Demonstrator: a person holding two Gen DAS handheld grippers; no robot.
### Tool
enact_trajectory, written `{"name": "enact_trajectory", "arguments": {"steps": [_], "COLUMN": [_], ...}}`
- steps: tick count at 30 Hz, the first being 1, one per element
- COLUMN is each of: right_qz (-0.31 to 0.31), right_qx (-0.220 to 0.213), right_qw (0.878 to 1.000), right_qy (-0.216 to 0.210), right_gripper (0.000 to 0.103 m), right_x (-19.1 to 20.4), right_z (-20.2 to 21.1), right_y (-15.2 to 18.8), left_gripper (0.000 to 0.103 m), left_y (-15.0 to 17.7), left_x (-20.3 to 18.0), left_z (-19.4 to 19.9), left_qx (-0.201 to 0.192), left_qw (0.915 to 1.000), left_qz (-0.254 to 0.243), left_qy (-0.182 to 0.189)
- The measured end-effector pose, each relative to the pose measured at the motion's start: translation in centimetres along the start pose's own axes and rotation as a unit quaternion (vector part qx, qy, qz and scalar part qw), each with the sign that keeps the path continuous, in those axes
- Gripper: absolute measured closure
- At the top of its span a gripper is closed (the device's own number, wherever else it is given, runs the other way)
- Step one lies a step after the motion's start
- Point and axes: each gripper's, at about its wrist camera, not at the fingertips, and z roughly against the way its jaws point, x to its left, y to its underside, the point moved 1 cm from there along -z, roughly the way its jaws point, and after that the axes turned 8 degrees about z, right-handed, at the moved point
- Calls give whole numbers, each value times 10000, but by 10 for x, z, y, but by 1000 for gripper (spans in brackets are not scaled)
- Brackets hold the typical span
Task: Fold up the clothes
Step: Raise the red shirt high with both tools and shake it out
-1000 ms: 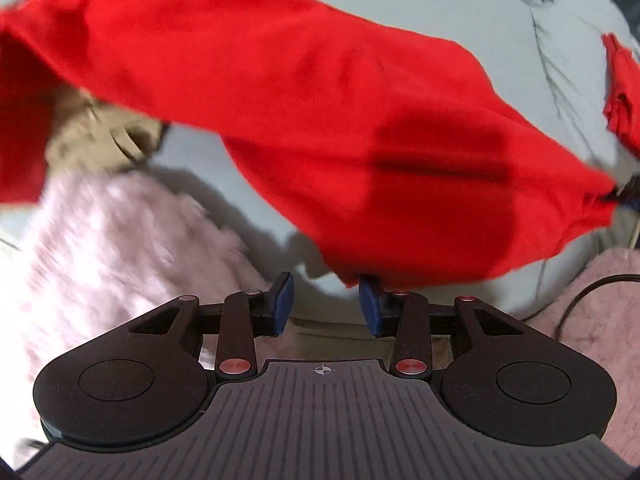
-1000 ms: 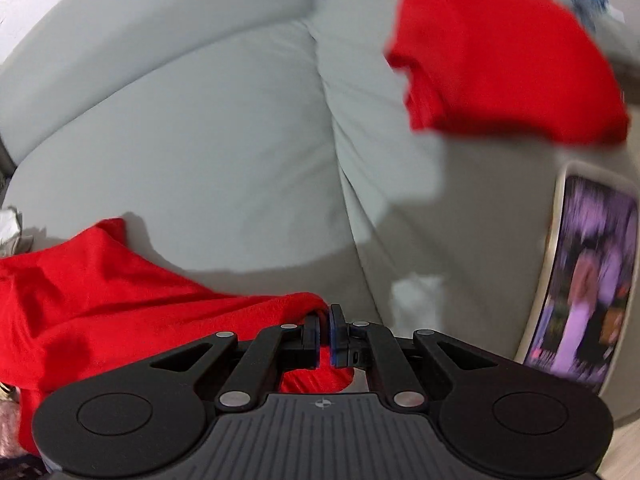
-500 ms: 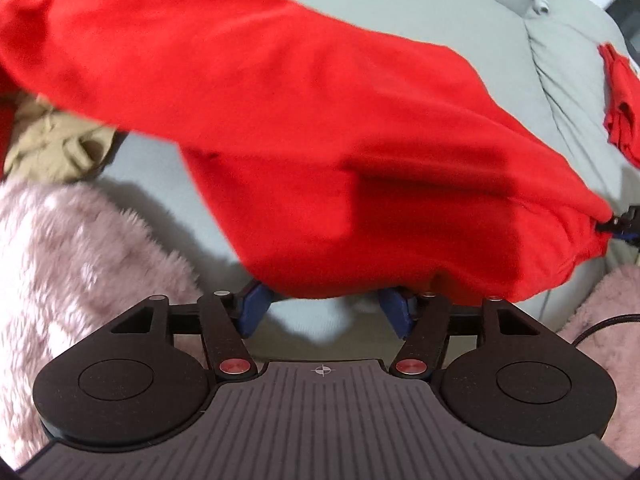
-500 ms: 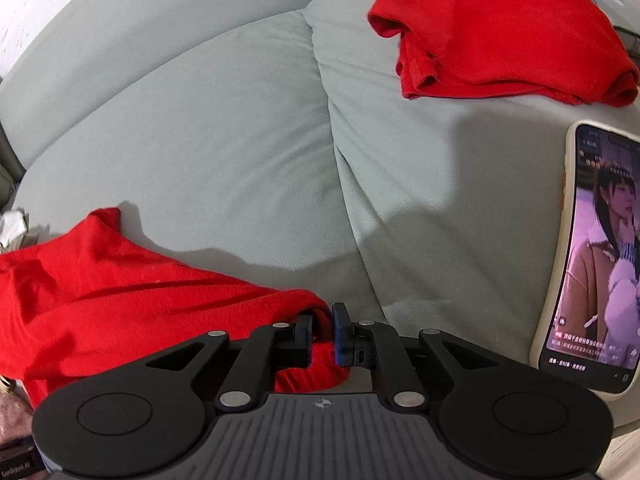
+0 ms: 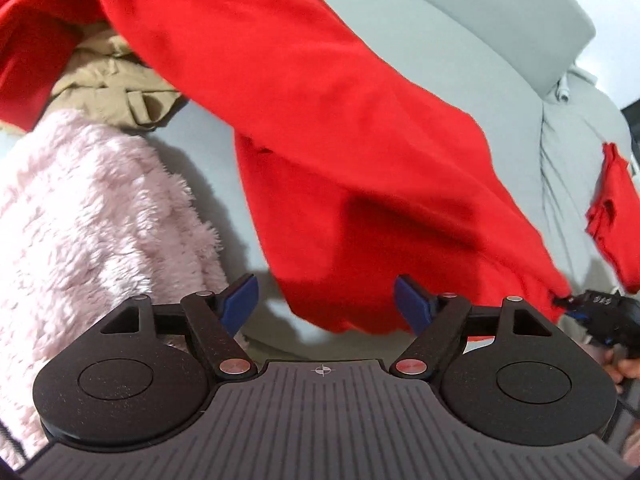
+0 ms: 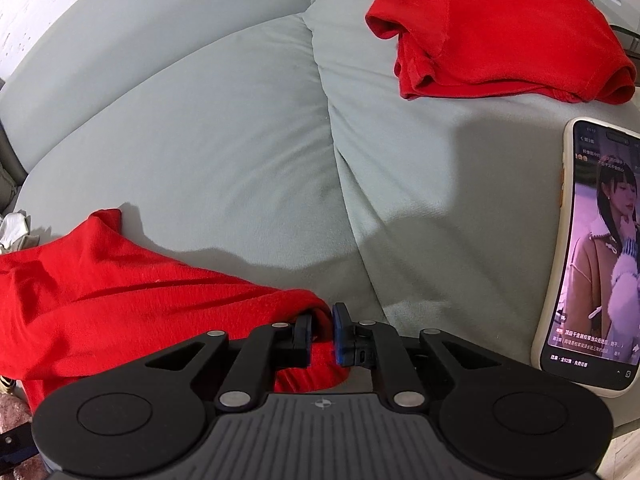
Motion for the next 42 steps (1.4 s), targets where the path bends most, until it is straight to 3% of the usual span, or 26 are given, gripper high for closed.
{"name": "enact_trajectory", "arguments": {"steps": [5,8,12,14,16,18,20,26,27,29,31,33,35,37,39,41,42], "right_qz": [3,57,119,243,399,434,495,726,762,742,665,761,809,692,467,313,297], "right_qx": [-13,-15,-37,-97,-143,-68,72,273,249,216,102,-244,-861,-1433,-2347,-3229,-3609], "right_qw": [10000,10000,9999,9996,9990,9990,9987,9867,9788,9692,9471,9177,8895,8687,8358,8024,7876], "right_qy": [-15,1,23,57,116,96,-74,-1426,-1884,-2340,-3137,-3891,-4414,-4690,-4941,-5009,-4985], "right_gripper": [92,91,92,94,95,96,96,97,97,97,97,97,97,97,97,98,98], "right_x": [0,1,3,7,11,13,14,23,31,41,62,88,112,120,122,117,115], "right_z": [1,2,3,5,10,17,28,99,121,141,168,202,238,267,315,368,393], "right_y": [0,-1,-2,-1,1,4,9,38,45,50,55,53,39,18,-16,-45,-55], "left_gripper": [18,26,52,94,96,97,97,97,97,97,97,97,97,97,97,97,97], "left_y": [3,3,2,2,0,-3,-14,-38,-41,-52,-64,-77,-95,-125,-147,-156,-163], "left_x": [-8,-12,-17,-18,-20,-21,-17,9,13,14,23,29,27,14,-6,-19,-30], "left_z": [-25,-26,-20,-16,-5,9,40,133,148,172,213,251,286,341,397,430,459], "left_qx": [177,193,448,550,874,879,751,285,191,1,-296,-625,-996,-1574,-2173,-2472,-2719], "left_qw": [9991,9990,9977,9969,9948,9941,9933,9874,9858,9820,9745,9689,9622,9496,9323,9180,9026], "left_qz": [-245,-333,-502,-565,-472,-553,-579,-452,-444,-379,-218,-160,-182,-270,-517,-669,-764], "left_qy": [-289,-246,-69,-7,247,312,667,1487,1610,1850,2213,2389,2530,2698,2847,3028,3248]}}
